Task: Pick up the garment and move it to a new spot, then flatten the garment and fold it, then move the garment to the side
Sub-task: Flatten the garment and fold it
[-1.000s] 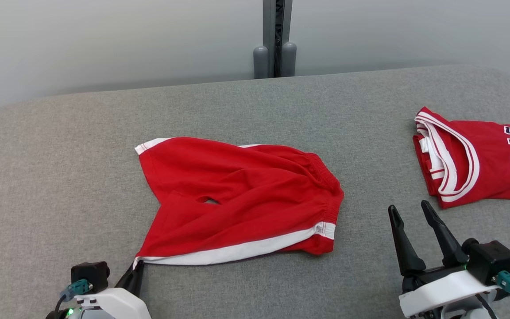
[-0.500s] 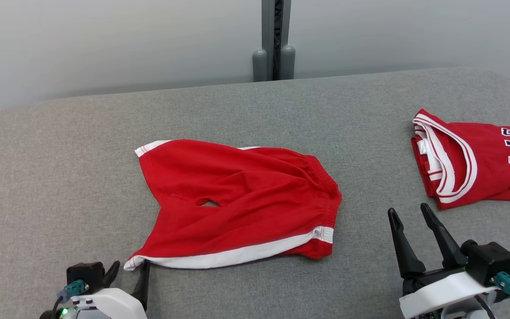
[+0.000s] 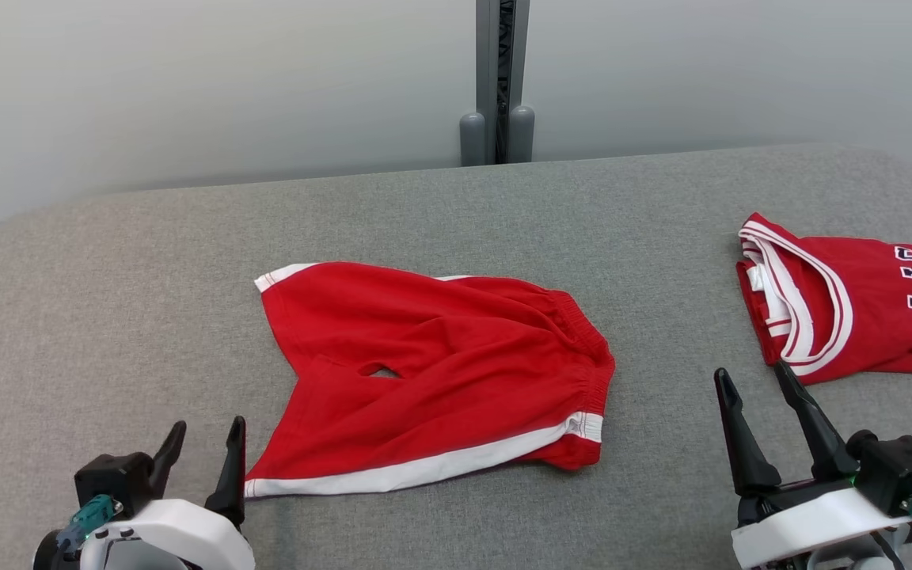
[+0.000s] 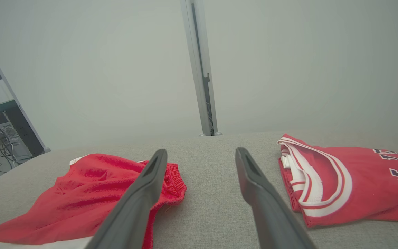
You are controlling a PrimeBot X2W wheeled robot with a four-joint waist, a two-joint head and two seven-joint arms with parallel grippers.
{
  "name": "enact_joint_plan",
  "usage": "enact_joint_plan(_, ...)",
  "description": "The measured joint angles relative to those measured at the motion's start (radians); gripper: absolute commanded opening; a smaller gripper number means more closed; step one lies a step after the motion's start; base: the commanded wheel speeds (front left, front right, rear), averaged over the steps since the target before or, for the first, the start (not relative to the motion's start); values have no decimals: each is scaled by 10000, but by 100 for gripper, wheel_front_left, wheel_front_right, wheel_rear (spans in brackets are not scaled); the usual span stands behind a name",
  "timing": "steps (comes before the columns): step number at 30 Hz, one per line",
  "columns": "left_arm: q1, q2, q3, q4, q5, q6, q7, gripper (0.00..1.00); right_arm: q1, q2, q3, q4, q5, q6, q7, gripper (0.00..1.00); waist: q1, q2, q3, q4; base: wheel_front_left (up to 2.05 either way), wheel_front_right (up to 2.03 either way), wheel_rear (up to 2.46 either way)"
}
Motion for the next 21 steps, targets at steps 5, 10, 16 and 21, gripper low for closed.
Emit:
enact_joint_plan(5,208,96,192,-894,13,238,-362,100,54,38,-153,-238,-63,2,0,100,0,0,-7,46,0,0,0)
enact_joint_plan(10,604,-33,169,-1156,161,309,-972,100,140,169,-134,-290,-123,0,0,100,0,0,-4,20,0,0,0)
enact_joint_plan(16,844,-558,372,-1080,610,278,-1407,100,310,278,-215,-485,-153,2,0,100,0,0,-13,11,0,0,0)
enact_joint_plan(21,982,-792,1141,-1494,1221,111,-1444,100,331,307,-320,-575,-226,2,0,100,0,0,-32,88,0,0,0)
